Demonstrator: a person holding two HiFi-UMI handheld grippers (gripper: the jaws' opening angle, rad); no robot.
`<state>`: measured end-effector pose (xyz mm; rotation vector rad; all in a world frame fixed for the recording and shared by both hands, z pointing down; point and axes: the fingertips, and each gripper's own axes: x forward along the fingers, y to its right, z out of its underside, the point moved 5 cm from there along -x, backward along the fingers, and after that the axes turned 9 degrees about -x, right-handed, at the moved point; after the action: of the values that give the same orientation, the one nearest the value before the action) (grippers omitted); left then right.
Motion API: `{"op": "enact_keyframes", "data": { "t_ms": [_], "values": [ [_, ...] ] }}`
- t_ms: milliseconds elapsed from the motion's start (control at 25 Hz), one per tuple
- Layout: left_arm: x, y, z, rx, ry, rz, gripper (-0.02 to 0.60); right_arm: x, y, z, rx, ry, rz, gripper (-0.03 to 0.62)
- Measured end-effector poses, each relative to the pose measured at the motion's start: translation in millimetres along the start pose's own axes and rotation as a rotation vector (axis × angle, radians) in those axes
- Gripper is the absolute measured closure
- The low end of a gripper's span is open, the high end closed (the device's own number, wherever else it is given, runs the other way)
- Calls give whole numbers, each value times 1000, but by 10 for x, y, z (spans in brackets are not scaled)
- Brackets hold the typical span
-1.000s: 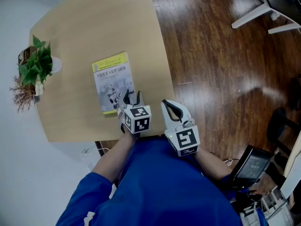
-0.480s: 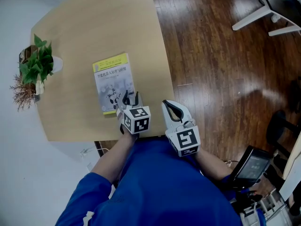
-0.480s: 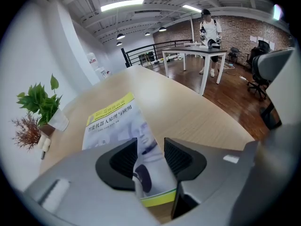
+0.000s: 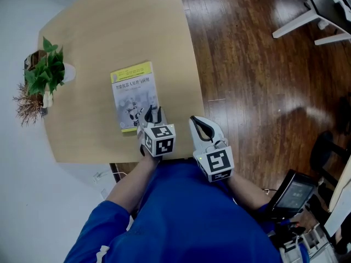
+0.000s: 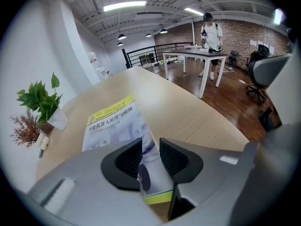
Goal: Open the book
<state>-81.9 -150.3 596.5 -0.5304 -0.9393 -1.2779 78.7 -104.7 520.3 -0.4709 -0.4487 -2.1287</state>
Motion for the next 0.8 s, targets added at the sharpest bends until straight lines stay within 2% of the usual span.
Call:
{"op": "enact_keyframes", "data": {
  "t_ms": [400,520,800],
  "values": [
    [-24,-9,-30,-12,-34,-11,507,-20,48,-68,14,8,20,591],
    [-40,-10,-39,-16,-37,-9,555,-29,54,-83,18,11,23,591],
    [-84,-78,-56,-40,-21,3,571,-28,34,-130,18,39,27,591]
  ]
}}
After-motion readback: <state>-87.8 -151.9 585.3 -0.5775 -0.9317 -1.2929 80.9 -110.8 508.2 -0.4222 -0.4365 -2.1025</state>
